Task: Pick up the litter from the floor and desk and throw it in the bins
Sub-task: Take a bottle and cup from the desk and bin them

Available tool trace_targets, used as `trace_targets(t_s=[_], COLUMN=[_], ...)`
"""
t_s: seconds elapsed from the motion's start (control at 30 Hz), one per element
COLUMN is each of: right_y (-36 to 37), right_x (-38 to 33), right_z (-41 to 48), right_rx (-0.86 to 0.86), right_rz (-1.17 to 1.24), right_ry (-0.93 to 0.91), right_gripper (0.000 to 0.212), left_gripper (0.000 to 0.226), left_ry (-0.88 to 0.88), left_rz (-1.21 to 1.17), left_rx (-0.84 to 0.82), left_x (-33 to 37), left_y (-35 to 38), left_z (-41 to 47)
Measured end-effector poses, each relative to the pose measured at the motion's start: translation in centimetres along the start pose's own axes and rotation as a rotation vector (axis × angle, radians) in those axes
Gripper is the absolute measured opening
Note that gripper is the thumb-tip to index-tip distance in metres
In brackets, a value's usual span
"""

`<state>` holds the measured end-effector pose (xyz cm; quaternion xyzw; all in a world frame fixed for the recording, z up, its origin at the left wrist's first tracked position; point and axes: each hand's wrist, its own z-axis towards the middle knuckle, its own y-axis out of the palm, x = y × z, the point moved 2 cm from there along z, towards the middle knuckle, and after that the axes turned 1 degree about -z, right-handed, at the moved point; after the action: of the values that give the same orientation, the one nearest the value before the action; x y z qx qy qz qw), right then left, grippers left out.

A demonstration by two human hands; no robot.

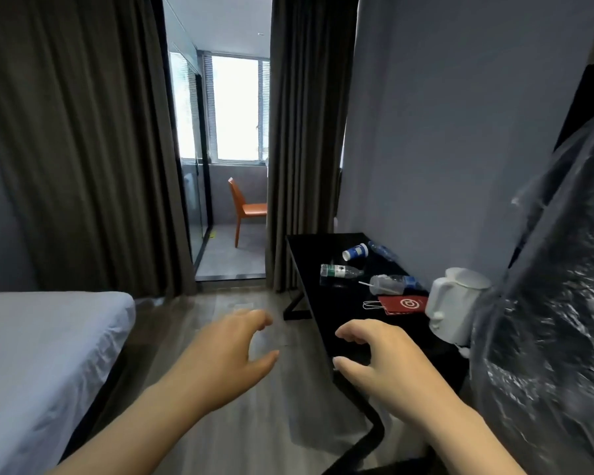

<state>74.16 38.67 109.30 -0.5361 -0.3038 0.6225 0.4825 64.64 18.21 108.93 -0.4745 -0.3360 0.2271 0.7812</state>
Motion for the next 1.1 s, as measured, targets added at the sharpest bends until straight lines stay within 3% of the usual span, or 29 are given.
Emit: trace_targets(t_s=[0.37, 0.77, 1.1], right_y=[3.5, 9.8, 13.3], right_x=[6.5, 10.0, 15.3], right_z=[16.2, 34.1, 44.0], right_rx=[-0.015, 0.021, 0.037], right_rz=[0.026, 0.061, 0.083], right_ry=[0.065, 0.266, 0.479], right_gripper=[0.039, 0.04, 0.038], left_gripper=[0.047, 0.048, 0.044], left_ry=[0.009, 0.123, 0.26], left_rz=[-0.006, -0.075, -0.068], left_rx=[-0.066, -0.171, -0.287], left_x=[-7.6, -20.4, -25.0], left_y=[5.2, 9.9, 16.0], left_z=[16.4, 35.4, 48.8])
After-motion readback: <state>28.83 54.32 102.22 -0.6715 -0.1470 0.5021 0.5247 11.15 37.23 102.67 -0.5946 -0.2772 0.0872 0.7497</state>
